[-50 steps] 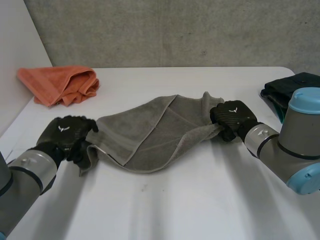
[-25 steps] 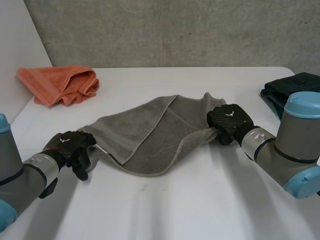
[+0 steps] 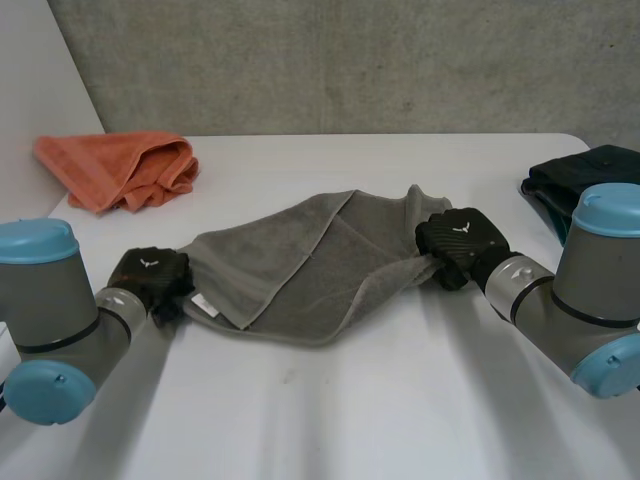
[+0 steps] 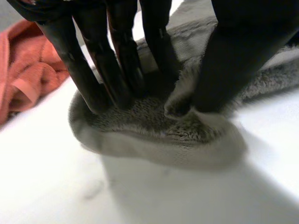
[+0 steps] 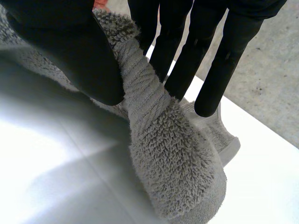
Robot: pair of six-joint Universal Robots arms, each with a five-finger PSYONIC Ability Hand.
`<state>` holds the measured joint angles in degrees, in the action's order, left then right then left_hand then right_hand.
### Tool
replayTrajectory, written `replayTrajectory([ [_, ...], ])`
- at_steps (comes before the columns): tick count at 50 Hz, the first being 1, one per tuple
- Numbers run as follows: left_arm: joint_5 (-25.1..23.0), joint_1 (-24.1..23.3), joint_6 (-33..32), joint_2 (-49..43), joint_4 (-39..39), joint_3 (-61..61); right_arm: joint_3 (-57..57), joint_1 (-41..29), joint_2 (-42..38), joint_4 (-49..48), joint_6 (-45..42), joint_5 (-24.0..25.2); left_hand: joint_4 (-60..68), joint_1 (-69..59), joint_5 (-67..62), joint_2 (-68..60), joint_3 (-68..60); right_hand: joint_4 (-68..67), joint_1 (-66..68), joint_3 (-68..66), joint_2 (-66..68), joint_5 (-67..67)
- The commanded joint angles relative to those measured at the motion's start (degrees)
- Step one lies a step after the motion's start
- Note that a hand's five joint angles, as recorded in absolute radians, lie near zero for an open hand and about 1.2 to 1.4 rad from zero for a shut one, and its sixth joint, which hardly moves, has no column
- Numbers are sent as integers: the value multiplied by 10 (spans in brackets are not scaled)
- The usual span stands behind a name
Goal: Fold the laundry.
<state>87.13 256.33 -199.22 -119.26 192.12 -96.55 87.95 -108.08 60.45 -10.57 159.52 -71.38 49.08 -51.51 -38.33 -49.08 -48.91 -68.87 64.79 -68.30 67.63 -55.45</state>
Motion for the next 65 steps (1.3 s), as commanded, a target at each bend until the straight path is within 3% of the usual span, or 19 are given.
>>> replayTrajectory([
  [1,35,6,-15,34,21,3,-4,12,23,3,-1,1,309,-285,-317,-309,-311,-111,152,-117,124,-145],
  [8,39,15,19,158,1,-7,-33,28,90,56,-25,0,309,-285,-317,-309,-311,-111,152,-117,124,-145],
  [16,-41,43,30,345,-138,50,-145,86,222,225,-88,21,309,-285,-317,-309,-311,-111,152,-117,124,-145],
  [19,-57,49,31,380,-174,79,-178,96,235,261,-90,33,309,-285,-317,-309,-311,-111,152,-117,124,-145],
  [24,-61,36,27,358,-227,121,-215,109,226,348,-118,51,309,-285,-317,-309,-311,-111,152,-117,124,-145],
  [30,-40,9,-5,254,-230,133,-214,90,167,349,-157,44,309,-285,-317,-309,-311,-111,152,-117,124,-145],
  [35,-20,4,-38,138,-190,173,-219,74,97,289,-134,18,309,-285,-317,-309,-311,-111,152,-117,124,-145],
  [39,-19,5,-33,76,-138,254,-220,64,52,136,-58,-6,309,-285,-317,-309,-311,-111,152,-117,124,-145],
  [45,-30,3,32,86,-11,348,-220,65,62,-118,53,-45,309,-285,-317,-309,-311,-111,152,-117,124,-145],
  [50,-11,1,88,114,149,392,-211,73,94,-332,154,-98,309,-285,-317,-309,-311,-111,152,-117,124,-145],
  [57,-7,1,84,116,122,400,-219,79,81,-338,178,-86,309,-285,-317,-309,-311,-111,152,-117,124,-145],
  [65,-24,1,82,126,72,240,-184,87,28,-216,151,8,309,-285,-317,-309,-311,-111,152,-117,124,-145],
])
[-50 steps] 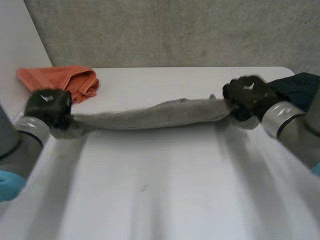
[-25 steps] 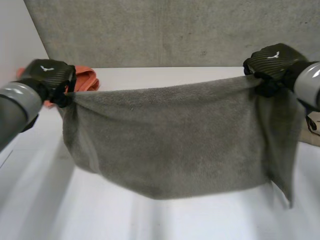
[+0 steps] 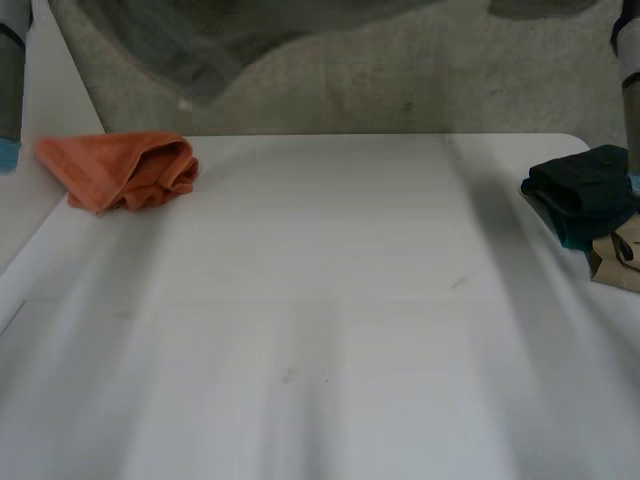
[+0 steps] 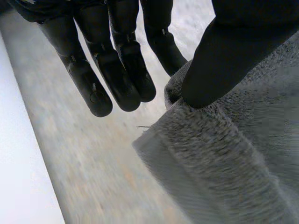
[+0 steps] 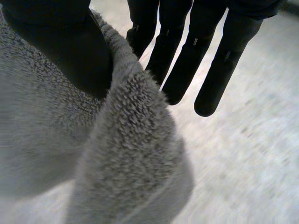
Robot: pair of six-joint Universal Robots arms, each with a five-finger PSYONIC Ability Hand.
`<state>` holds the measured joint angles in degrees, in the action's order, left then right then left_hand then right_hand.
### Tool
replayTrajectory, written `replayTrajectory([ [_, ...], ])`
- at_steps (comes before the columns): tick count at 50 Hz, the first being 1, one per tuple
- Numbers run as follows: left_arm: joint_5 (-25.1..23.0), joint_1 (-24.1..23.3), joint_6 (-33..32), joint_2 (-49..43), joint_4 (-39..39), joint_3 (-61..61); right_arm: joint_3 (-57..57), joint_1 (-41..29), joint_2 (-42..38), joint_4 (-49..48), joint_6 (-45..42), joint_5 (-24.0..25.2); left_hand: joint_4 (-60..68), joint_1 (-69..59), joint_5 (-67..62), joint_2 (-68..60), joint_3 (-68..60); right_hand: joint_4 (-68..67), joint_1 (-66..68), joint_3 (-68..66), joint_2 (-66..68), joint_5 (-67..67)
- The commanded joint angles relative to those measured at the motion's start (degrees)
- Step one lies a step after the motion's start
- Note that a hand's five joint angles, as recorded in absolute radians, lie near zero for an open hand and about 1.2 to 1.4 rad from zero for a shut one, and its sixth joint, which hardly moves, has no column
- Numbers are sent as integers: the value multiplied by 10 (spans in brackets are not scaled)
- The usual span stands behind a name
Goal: Fold the laundry.
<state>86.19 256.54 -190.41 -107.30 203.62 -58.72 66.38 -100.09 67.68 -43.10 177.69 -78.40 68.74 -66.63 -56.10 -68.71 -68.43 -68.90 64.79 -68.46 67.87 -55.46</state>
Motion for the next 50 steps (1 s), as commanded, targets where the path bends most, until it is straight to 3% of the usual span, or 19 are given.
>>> replayTrajectory([
  [1,-17,-2,-8,6,-42,-161,39,8,-48,121,-37,87,113,-134,-139,-113,-116,-111,152,-115,121,-145],
  [11,-46,-15,-80,-42,27,-378,147,20,-119,237,-201,135,113,-134,-139,-113,-116,-111,152,-115,121,-145],
  [14,-49,-17,-102,-53,46,-419,166,34,-120,295,-253,135,113,-134,-139,-113,-116,-14,55,-18,24,-48],
  [19,-51,-17,-122,-49,48,-444,155,45,-108,410,-290,133,113,-134,-139,-113,-116,285,-244,281,-275,251],
  [25,-65,-13,-129,-46,31,-448,107,48,-91,535,-314,111,113,-134,-139,-113,-116,406,-364,401,-395,371],
  [34,-89,5,-131,-36,-1,-448,-5,30,-75,643,-310,84,113,-134,-139,-113,-116,438,-397,433,-427,403],
  [41,-95,7,-131,-18,-8,-453,-89,2,-133,666,-330,61,113,-134,-139,-113,-116,406,-365,401,-395,371],
  [50,-95,9,-124,-12,-7,-448,-151,-18,-234,671,-459,19,113,-134,-139,-113,-116,416,-375,411,-405,381],
])
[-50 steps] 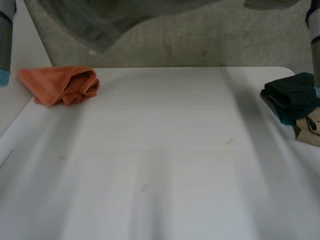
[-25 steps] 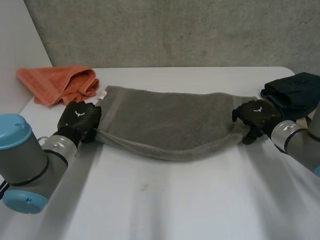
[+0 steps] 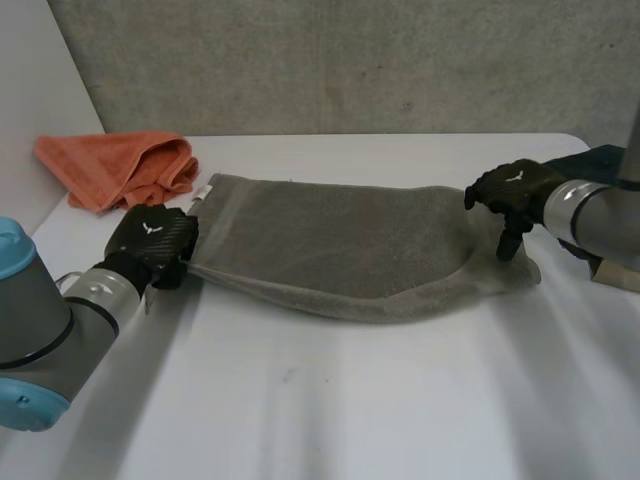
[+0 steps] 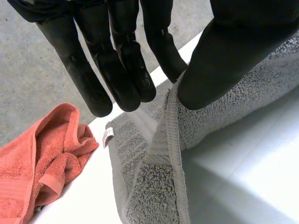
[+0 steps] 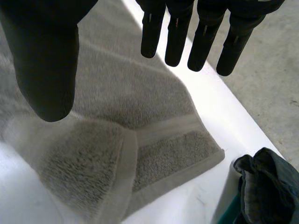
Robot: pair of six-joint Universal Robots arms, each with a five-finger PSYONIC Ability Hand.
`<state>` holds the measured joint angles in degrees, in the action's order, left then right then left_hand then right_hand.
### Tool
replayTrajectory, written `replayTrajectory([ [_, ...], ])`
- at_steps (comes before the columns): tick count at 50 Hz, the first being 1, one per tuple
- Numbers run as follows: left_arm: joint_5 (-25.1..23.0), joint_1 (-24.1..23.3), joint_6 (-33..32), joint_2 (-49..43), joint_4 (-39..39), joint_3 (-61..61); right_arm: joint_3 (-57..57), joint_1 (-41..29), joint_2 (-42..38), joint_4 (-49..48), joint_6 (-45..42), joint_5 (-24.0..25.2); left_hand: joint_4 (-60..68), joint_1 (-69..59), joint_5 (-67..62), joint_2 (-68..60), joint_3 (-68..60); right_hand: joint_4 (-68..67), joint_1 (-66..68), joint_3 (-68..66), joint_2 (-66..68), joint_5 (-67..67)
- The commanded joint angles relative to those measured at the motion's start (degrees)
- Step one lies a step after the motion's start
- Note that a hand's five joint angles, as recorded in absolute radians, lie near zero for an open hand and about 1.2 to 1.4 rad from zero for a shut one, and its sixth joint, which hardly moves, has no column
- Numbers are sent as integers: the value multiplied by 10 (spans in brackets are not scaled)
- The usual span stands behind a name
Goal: Fold the laundry.
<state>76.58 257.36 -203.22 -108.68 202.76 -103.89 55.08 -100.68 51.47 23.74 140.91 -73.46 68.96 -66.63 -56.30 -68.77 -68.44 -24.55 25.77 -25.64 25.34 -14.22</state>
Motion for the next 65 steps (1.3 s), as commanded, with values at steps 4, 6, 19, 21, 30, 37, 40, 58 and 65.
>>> replayTrajectory([
  [4,1,2,5,0,4,4,-46,-14,-98,13,-93,-41,110,-134,-137,-112,-116,28,-40,38,-35,24],
  [6,1,2,5,-7,4,5,-46,-14,-105,14,-93,-46,110,-134,-137,-112,-116,33,-45,44,-41,29],
  [19,0,7,-1,-44,0,20,2,6,-77,-54,-45,-63,110,-134,-137,-112,-116,-554,542,-544,547,-558],
  [21,0,10,-1,-47,1,20,27,14,-56,-69,-34,-50,110,-134,-137,-112,-116,-554,542,-544,547,-558],
  [30,0,19,-5,-75,-9,25,144,42,23,-121,-14,-2,-175,152,148,173,170,-554,542,-544,547,-558],
  [37,14,30,-13,-79,-57,35,209,58,52,-182,5,3,-333,310,307,331,328,-554,542,-544,547,-558],
  [40,24,34,-12,-71,-75,35,218,65,56,-193,10,3,-347,324,320,345,342,-554,542,-544,547,-558],
  [58,58,65,-51,-110,-56,44,234,81,58,-195,32,17,-164,141,138,162,159,-554,542,-544,547,-558],
  [65,30,68,-61,-81,-76,31,257,84,79,-186,36,34,110,-134,-137,-112,-116,-554,542,-544,547,-558],
])
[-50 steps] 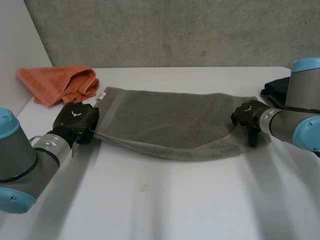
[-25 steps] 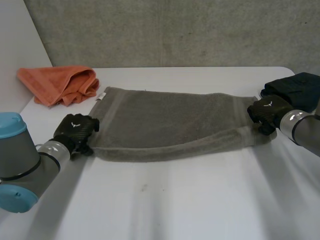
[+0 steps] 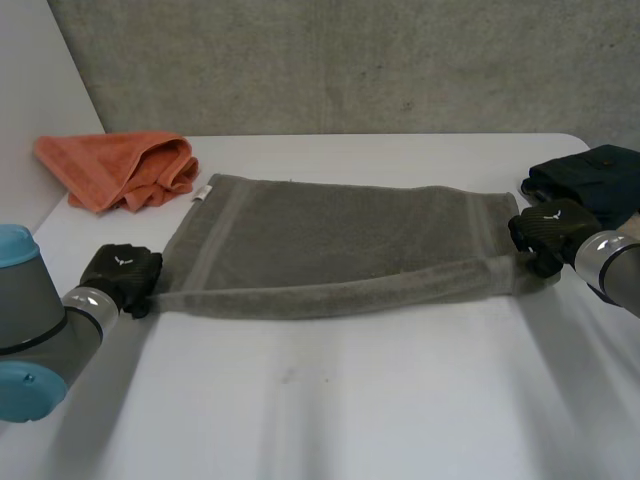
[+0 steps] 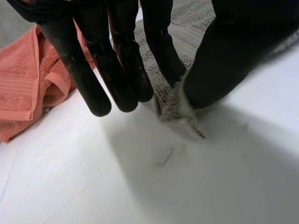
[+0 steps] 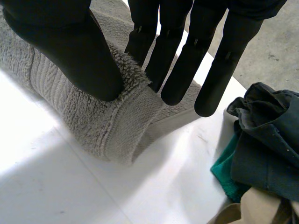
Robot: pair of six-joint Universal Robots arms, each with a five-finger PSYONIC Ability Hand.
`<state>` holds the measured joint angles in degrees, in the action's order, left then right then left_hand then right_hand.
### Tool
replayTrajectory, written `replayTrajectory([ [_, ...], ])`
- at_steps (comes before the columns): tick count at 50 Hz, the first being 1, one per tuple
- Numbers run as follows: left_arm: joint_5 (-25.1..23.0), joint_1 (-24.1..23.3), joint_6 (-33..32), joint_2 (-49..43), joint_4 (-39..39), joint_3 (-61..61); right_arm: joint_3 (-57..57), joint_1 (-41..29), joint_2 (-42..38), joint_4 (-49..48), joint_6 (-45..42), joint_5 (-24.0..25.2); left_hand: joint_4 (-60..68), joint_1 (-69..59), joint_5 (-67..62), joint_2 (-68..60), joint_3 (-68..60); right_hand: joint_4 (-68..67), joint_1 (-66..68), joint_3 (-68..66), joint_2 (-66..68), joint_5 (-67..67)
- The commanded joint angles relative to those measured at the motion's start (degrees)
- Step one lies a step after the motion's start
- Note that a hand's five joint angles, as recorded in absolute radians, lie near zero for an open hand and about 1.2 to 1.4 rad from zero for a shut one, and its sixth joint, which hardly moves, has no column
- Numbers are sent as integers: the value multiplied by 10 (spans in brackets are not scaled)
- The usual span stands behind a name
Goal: Fold the laundry.
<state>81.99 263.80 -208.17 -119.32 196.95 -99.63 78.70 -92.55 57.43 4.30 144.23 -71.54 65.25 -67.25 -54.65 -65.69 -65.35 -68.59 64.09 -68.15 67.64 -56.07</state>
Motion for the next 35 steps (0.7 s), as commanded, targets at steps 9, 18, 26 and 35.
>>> replayTrajectory([
  [9,-37,9,-60,196,-203,-96,116,23,138,145,-143,18,148,-128,-154,-143,-146,-114,159,-119,124,-139],
  [18,-63,65,-221,281,-391,-142,203,74,173,282,-380,-7,148,-128,-154,-143,-146,-114,159,-119,124,-139],
  [26,-61,17,-179,216,-295,-62,138,55,120,190,-268,-4,148,-128,-154,-143,-146,-114,159,-119,124,-139],
  [35,-43,-51,-87,109,-127,64,95,29,95,13,-109,3,148,-128,-154,-143,-146,-114,159,-119,124,-139],
])
